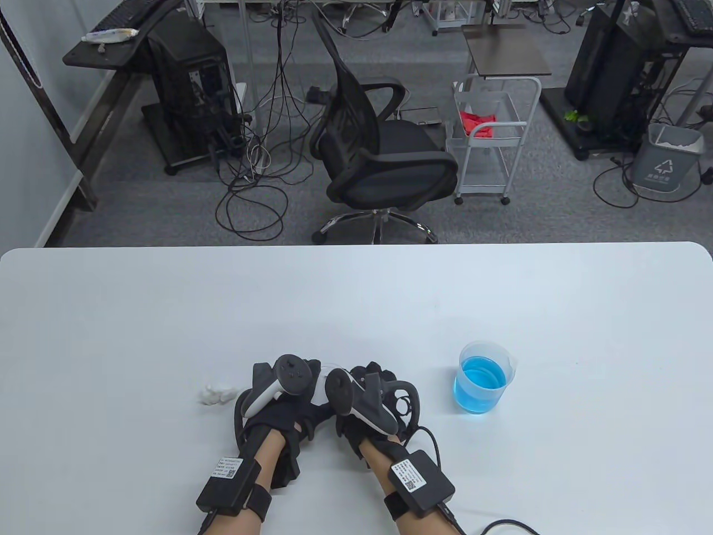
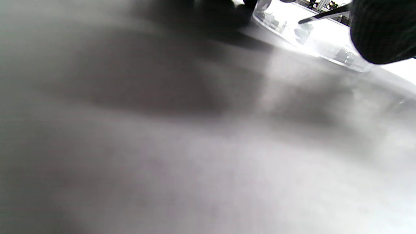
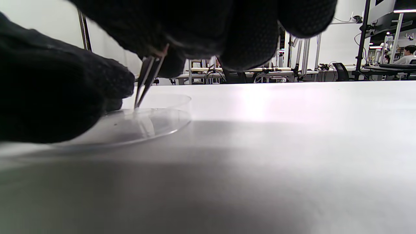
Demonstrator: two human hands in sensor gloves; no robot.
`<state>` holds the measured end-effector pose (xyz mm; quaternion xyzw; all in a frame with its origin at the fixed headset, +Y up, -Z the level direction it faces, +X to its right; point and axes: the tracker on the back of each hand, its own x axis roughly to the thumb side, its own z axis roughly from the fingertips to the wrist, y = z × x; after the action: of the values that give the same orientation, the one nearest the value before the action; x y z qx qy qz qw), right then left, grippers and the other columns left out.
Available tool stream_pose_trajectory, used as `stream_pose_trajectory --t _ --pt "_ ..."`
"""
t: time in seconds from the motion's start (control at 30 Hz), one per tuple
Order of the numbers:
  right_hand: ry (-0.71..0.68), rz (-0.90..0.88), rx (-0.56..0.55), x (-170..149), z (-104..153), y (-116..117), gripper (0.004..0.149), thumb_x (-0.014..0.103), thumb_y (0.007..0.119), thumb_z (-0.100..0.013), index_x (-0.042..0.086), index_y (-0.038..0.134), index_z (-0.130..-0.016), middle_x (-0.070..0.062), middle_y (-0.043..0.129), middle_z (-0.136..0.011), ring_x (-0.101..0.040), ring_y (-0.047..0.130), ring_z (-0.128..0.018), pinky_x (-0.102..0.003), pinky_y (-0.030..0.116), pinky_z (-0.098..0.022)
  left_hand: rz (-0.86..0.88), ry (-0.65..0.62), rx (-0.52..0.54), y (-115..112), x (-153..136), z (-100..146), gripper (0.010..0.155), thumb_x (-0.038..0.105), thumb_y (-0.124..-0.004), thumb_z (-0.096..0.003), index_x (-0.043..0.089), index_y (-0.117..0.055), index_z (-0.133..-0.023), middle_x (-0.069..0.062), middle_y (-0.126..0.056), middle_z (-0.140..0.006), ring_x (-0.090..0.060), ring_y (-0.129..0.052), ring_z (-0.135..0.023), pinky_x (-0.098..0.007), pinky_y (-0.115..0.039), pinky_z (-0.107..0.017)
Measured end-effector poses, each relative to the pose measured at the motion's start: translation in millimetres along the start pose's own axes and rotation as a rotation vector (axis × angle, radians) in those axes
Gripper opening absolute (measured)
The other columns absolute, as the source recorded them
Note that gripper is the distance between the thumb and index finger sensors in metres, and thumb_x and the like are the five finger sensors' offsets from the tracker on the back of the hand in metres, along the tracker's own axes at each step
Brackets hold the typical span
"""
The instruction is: Dip tweezers-held cotton tuft into dye solution and dot onto culture dish
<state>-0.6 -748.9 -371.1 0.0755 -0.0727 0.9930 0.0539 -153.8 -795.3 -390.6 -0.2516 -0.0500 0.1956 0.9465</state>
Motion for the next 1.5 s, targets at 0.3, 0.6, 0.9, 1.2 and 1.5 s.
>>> stream_pose_trajectory --t 0.3,0.6,0.9,1.2,1.5 --pt "0.012 -0.046 0.022 -4.1 0.3 -3.1 0.036 0.031 0.084 -0.043 0.022 0.094 -0.076 0.001 0.095 -0.051 -0.023 0.092 -0.065 -0.057 0.068 -0.057 0.001 0.0 0.0 0.0 0.1 0.1 0.095 0.075 -0.068 -0.0442 0.039 -0.012 -0.111 0.011 -0.011 -0.119 -0.021 -0.01 -0.116 -0.045 -0.02 -0.081" --pt "0.006 -0.03 0.026 -3.8 1.3 -3.6 0.035 0.029 0.085 -0.042 0.02 0.096 -0.074 0.0 0.096 -0.05 -0.023 0.093 -0.064 -0.057 0.067 -0.057 0.001 0.0 0.001 -0.1 0.0 0.3 0.095 0.075 -0.068 -0.0442 0.039 -0.012 -0.111 0.011 -0.01 -0.119 -0.021 -0.009 -0.116 -0.045 -0.02 -0.081" --pt "-0.001 -0.031 0.028 -2.6 1.3 -4.3 0.035 0.029 0.085 -0.042 0.02 0.096 -0.074 0.001 0.096 -0.05 -0.023 0.093 -0.064 -0.057 0.067 -0.057 0.001 0.0 0.001 0.0 -0.1 0.4 0.095 0.075 -0.068 -0.0441 0.039 -0.012 -0.111 0.011 -0.011 -0.119 -0.021 -0.01 -0.116 -0.045 -0.02 -0.081" --pt "-0.004 -0.044 0.031 -2.6 1.2 -3.3 0.035 0.03 0.085 -0.042 0.021 0.096 -0.074 0.001 0.096 -0.049 -0.023 0.093 -0.063 -0.057 0.068 -0.057 0.001 0.0 0.002 -0.1 -0.2 0.4 0.095 0.075 -0.068 -0.0441 0.039 -0.012 -0.111 0.011 -0.011 -0.119 -0.021 -0.01 -0.116 -0.045 -0.02 -0.081" --pt "-0.008 -0.036 0.019 -1.5 2.1 -4.7 0.034 0.029 0.085 -0.042 0.02 0.096 -0.073 0.001 0.096 -0.049 -0.023 0.093 -0.063 -0.057 0.068 -0.057 0.002 0.0 0.001 -0.1 -0.1 0.3 0.095 0.075 -0.068 -0.0443 0.039 -0.012 -0.111 0.011 -0.01 -0.119 -0.021 -0.009 -0.116 -0.045 -0.02 -0.081"
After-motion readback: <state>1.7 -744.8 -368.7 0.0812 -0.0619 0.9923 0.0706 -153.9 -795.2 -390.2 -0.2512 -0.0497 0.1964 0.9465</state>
